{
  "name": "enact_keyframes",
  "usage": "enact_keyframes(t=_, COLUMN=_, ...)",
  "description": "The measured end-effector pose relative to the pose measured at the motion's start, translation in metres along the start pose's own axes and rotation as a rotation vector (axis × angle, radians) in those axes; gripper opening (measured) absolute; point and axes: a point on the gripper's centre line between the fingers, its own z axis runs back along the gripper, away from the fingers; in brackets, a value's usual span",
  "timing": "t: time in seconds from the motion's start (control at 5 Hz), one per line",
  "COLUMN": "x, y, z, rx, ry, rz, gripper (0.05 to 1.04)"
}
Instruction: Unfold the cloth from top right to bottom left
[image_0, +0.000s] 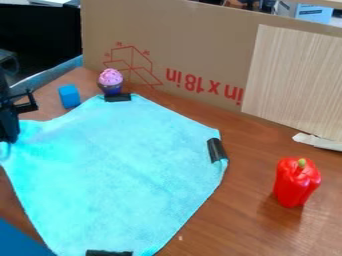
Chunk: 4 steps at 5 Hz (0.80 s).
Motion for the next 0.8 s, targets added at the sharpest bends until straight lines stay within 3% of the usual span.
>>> enact_keyframes(t=0.2, x=0.000, y=0.000, z=-0.002, rx=-0.001, ry=-0.012, rz=0.000, gripper=0.522)
enact_keyframes(t=0.4, x=-0.007, y=-0.008, z=0.001, rx=-0.033, ry=0.047, rz=0.017, gripper=0.830)
enact_keyframes(t=0.6, x=-0.008, y=-0.023, z=0.022, rx=-0.088, ry=0.038, rz=0.014, gripper=0.999)
enact_keyframes(t=0.8, x=-0.008, y=-0.041, z=0.043, rx=-0.140, ry=0.043, rz=0.015, gripper=1.001)
